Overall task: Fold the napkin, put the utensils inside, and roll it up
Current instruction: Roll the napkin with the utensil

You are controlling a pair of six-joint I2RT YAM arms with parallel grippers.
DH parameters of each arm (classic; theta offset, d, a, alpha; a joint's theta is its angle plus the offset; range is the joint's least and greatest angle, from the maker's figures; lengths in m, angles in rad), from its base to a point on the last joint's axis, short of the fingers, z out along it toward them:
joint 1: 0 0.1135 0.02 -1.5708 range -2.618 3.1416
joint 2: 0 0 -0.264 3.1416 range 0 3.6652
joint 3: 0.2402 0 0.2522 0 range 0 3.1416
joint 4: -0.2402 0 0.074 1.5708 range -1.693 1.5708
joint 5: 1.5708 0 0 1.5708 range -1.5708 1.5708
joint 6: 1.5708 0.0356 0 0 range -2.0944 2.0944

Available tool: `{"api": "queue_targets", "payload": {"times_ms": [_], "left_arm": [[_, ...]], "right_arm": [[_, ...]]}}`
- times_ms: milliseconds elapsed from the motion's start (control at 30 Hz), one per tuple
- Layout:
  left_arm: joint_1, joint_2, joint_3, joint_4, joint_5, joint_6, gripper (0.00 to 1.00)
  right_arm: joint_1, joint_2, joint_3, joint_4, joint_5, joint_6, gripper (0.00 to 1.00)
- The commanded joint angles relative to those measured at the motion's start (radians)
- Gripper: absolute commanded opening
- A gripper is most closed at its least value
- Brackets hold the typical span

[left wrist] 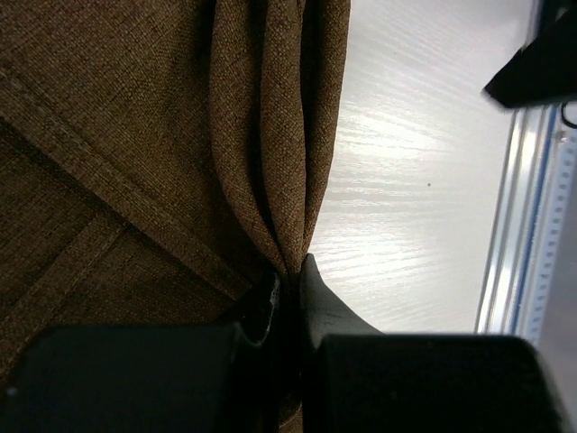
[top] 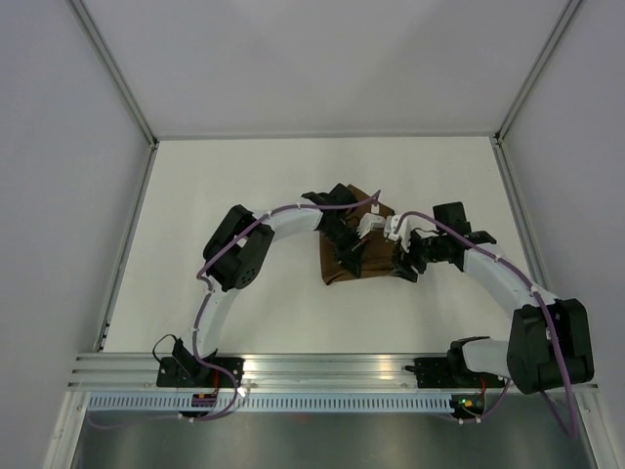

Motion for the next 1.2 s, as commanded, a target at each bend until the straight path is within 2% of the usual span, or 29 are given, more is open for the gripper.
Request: {"api": "queue_targets", "payload": {"times_ms": [0,200,400,600,900,1167], "left_arm": [[0.005,0.106,0.007,-0.135,0.005,-0.028,0.02],[0.036,0.172,0.048,-0.202,0.085,-0.048,0.02],[0.042,0.195,0.074,-0.239,0.134,-0.053,0.02],[0.053,0.2,0.068,-0.244,0.139,-0.053,0.02],[0.065,0.206,0.076,-0.245,0.142,-0.053,0.02],[0.079,0.222,0.077,-0.247,0.171,-0.054,0.02]], "right_arm": [[0.081,-0.08,-0.09,0.19,0.085,-0.054,0.68],[0.173,-0.111,-0.155,0.307,0.178,-0.055,0.68],[0.239,-0.033,-0.135,0.293,0.206,-0.089,0.68],[0.282,0.047,-0.083,0.207,0.203,-0.124,0.67],[0.354,0.135,-0.043,0.173,0.246,-0.129,0.66],[0.392,0.05,-0.087,0.242,0.289,-0.091,0.64]]}}
